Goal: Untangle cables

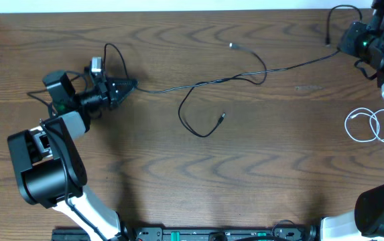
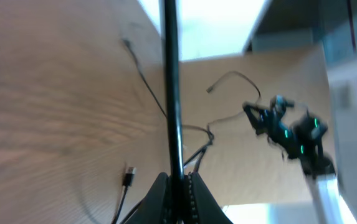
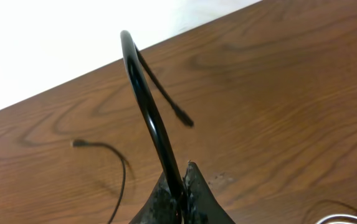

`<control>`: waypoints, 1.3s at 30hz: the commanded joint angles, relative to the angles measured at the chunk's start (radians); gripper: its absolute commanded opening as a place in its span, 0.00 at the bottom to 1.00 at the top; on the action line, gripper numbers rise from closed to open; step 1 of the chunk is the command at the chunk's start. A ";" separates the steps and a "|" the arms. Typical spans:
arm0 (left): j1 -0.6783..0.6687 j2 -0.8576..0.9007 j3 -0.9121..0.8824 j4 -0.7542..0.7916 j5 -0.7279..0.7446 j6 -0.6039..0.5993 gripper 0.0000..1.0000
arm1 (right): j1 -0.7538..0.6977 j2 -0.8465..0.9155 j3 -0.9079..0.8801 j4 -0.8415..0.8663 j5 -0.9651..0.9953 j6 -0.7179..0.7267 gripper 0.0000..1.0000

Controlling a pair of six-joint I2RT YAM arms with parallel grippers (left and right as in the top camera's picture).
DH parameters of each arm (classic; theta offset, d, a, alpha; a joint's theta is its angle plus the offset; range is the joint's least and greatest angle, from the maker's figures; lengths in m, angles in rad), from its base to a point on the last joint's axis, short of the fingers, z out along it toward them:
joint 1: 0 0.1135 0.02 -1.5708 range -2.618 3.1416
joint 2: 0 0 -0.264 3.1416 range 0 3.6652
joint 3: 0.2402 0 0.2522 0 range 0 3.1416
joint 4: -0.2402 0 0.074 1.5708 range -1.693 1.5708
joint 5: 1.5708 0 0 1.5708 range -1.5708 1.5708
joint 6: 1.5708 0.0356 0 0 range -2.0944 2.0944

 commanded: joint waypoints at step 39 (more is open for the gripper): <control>0.165 0.010 -0.041 -0.555 -0.635 0.099 0.08 | -0.023 -0.024 0.580 0.099 0.009 -0.169 0.01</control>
